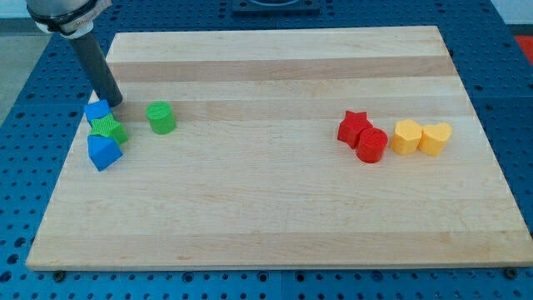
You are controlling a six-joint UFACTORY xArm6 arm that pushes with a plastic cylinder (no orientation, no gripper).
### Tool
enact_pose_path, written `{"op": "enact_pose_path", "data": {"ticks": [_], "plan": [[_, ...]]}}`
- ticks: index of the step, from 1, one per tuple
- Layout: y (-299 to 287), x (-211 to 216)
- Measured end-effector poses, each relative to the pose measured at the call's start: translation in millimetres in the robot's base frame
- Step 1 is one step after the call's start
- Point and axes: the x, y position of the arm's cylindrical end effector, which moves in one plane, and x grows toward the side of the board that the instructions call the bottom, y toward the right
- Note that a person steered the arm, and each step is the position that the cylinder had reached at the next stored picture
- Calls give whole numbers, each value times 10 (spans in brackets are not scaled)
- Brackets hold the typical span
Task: Slide the hexagon slightly to the right of the red circle
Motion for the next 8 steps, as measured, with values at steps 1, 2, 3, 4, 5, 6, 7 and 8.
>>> {"op": "enact_pose_path", "data": {"ticks": [1,2,3,4,5,6,7,8], "plan": [[11,3],[274,-65],[1118,-132],[2106,-4],[2922,136],[3395,198],[3611,197],[3746,181]]}}
